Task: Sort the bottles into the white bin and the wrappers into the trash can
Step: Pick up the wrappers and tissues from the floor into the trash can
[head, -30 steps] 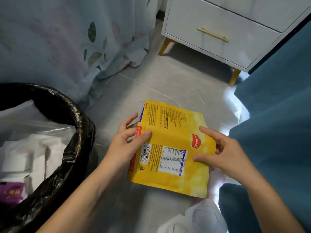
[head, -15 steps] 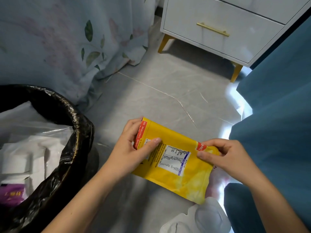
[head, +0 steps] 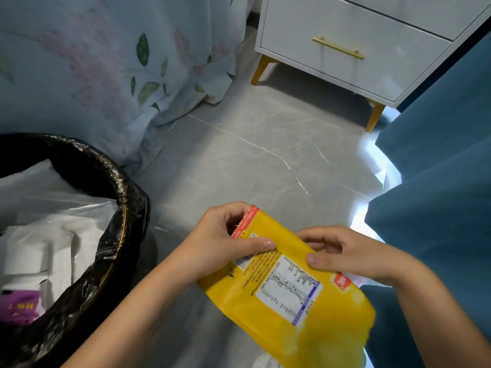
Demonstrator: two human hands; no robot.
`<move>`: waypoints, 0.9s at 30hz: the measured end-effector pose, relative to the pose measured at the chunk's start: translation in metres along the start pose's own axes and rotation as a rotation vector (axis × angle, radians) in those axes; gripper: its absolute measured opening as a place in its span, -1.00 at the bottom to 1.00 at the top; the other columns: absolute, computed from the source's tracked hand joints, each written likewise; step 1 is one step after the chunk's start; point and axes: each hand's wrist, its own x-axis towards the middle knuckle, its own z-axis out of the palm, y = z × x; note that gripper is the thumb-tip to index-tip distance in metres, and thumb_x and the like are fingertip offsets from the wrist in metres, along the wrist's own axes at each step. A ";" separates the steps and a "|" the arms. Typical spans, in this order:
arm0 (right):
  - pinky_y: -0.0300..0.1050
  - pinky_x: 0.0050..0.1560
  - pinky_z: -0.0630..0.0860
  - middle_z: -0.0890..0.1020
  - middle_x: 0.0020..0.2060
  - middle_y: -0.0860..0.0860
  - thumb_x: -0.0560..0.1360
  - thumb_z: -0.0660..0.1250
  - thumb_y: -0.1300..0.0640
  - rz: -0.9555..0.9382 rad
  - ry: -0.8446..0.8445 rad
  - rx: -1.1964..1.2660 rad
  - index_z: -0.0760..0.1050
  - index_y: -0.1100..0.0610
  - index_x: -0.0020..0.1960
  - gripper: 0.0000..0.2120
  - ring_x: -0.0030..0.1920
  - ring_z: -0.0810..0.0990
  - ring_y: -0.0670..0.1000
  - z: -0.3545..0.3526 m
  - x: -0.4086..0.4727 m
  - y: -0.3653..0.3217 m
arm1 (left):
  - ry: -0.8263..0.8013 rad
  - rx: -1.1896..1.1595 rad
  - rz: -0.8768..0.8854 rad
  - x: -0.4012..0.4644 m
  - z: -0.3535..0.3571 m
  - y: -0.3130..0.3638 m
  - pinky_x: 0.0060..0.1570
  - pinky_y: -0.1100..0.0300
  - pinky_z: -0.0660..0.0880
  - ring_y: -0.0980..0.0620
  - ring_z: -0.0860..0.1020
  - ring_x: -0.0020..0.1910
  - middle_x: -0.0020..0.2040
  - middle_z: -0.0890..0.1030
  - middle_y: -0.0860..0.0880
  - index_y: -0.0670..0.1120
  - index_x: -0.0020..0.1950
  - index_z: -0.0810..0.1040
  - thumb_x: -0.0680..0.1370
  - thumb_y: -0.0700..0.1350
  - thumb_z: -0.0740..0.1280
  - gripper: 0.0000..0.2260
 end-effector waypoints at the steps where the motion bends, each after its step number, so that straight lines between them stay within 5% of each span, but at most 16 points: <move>1: -0.13 0.00 0.59 0.66 0.11 0.07 0.22 0.51 -0.23 -0.007 -0.054 0.079 0.57 0.02 0.19 -0.39 0.09 0.65 0.08 0.001 -0.001 -0.002 | -0.017 0.009 -0.004 0.002 0.003 0.002 -0.20 0.21 0.61 0.10 0.67 -0.23 -0.19 0.71 -0.01 -0.10 -0.13 0.60 0.28 -0.15 0.55 -0.77; 4: -0.09 -0.12 0.64 0.68 0.02 0.18 0.26 0.52 -0.15 -0.033 -0.020 0.162 0.62 0.10 0.10 -0.50 -0.03 0.69 0.16 0.000 -0.004 -0.003 | 0.029 0.085 0.003 0.008 0.009 0.005 -0.04 0.04 0.61 0.09 0.66 -0.14 -0.11 0.69 -0.02 -0.03 -0.04 0.57 0.26 -0.03 0.61 -0.63; 8: -0.07 -0.20 0.65 0.71 -0.09 0.18 0.17 0.54 -0.21 -0.058 0.229 0.177 0.65 0.12 0.03 -0.44 -0.12 0.70 0.18 0.001 -0.003 0.002 | 0.416 0.316 0.023 0.012 0.009 -0.002 0.21 0.20 0.41 0.21 0.45 0.21 0.21 0.50 0.14 0.15 0.25 0.35 0.13 0.29 0.52 -0.24; 10: -0.10 -0.26 0.65 0.73 -0.17 0.13 0.36 0.45 -0.04 -0.112 0.429 0.222 0.62 0.20 0.03 -0.63 -0.22 0.71 0.10 0.008 0.002 0.003 | 0.540 0.204 -0.054 0.013 0.007 -0.003 0.24 0.18 0.39 0.18 0.42 0.26 0.28 0.45 0.10 0.10 0.35 0.33 0.11 0.34 0.52 -0.12; 13: -0.25 -0.35 0.60 0.73 -0.27 0.00 0.51 0.30 0.21 -0.191 0.678 0.246 0.59 0.20 -0.02 -0.88 -0.31 0.70 -0.04 0.024 0.012 0.001 | 0.358 -0.100 -0.336 0.011 0.013 -0.005 0.22 0.19 0.42 0.09 0.50 0.23 0.29 0.50 0.01 -0.06 0.42 0.33 0.03 0.33 0.51 0.04; 15: -0.28 -0.35 0.59 0.72 -0.26 -0.05 0.52 0.30 0.21 -0.227 0.746 0.235 0.59 0.15 -0.06 -0.91 -0.30 0.70 -0.06 0.033 0.018 0.002 | 0.144 -0.355 -0.442 0.007 0.017 -0.010 0.13 0.16 0.54 0.02 0.61 0.11 0.18 0.63 -0.07 -0.15 0.30 0.50 0.21 0.21 0.51 -0.24; 18: -0.27 -0.35 0.59 0.73 -0.24 -0.07 0.53 0.28 0.19 -0.279 0.771 0.321 0.58 0.08 -0.07 -0.89 -0.25 0.71 -0.06 0.040 0.021 -0.001 | 0.091 -0.455 -0.388 0.003 0.013 -0.019 -0.08 0.20 0.59 -0.09 0.61 -0.01 0.11 0.66 -0.22 -0.23 0.17 0.60 0.49 -0.11 0.38 -0.70; 21: -0.27 -0.35 0.58 0.73 -0.20 -0.02 0.46 0.32 0.12 -0.301 0.704 0.419 0.57 0.08 -0.03 -0.89 -0.23 0.71 -0.03 0.039 0.020 0.002 | 0.103 -0.414 -0.271 0.003 0.005 -0.022 -0.25 0.24 0.52 -0.16 0.52 -0.07 0.12 0.62 -0.32 -0.28 0.16 0.59 0.51 -0.21 0.37 -0.75; 25: -0.11 -0.18 0.64 0.69 0.04 0.09 0.15 0.59 -0.10 -0.336 0.412 0.591 0.53 0.08 0.16 -0.35 -0.02 0.69 0.10 0.029 0.018 0.007 | 0.118 -0.383 -0.216 0.003 0.002 -0.021 -0.08 0.06 0.57 -0.14 0.63 -0.09 0.03 0.68 -0.21 -0.22 0.18 0.58 0.48 -0.21 0.41 -0.72; 27: -0.05 -0.13 0.64 0.66 0.10 0.09 0.17 0.61 -0.02 -0.336 0.352 0.578 0.49 0.04 0.22 -0.34 0.05 0.67 0.14 0.024 0.018 0.012 | 0.131 -0.389 -0.215 0.002 0.002 -0.020 -0.01 -0.05 0.58 -0.22 0.64 -0.02 0.02 0.69 -0.19 -0.19 0.18 0.58 0.48 -0.22 0.41 -0.72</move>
